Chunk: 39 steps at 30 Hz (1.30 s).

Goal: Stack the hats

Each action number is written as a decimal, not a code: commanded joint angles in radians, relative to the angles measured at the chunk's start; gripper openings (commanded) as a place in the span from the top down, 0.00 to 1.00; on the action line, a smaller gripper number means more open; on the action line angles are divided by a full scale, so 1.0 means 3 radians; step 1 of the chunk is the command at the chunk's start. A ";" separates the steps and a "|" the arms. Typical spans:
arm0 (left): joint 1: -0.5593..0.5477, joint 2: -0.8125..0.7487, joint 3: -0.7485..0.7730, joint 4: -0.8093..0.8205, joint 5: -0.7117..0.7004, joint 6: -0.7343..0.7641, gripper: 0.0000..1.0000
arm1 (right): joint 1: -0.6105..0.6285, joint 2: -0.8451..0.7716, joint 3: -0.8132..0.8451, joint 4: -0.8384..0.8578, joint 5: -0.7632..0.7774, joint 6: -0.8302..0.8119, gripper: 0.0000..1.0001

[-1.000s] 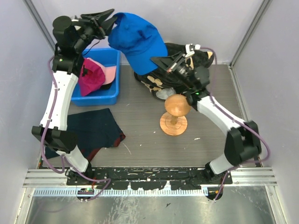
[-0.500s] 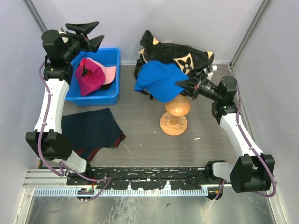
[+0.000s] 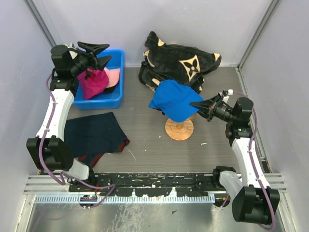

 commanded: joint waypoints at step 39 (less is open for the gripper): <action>-0.0237 -0.0559 -0.1397 -0.0120 0.0437 0.1191 0.42 | -0.0666 0.0431 -0.0391 -0.1737 0.0355 -0.2241 0.99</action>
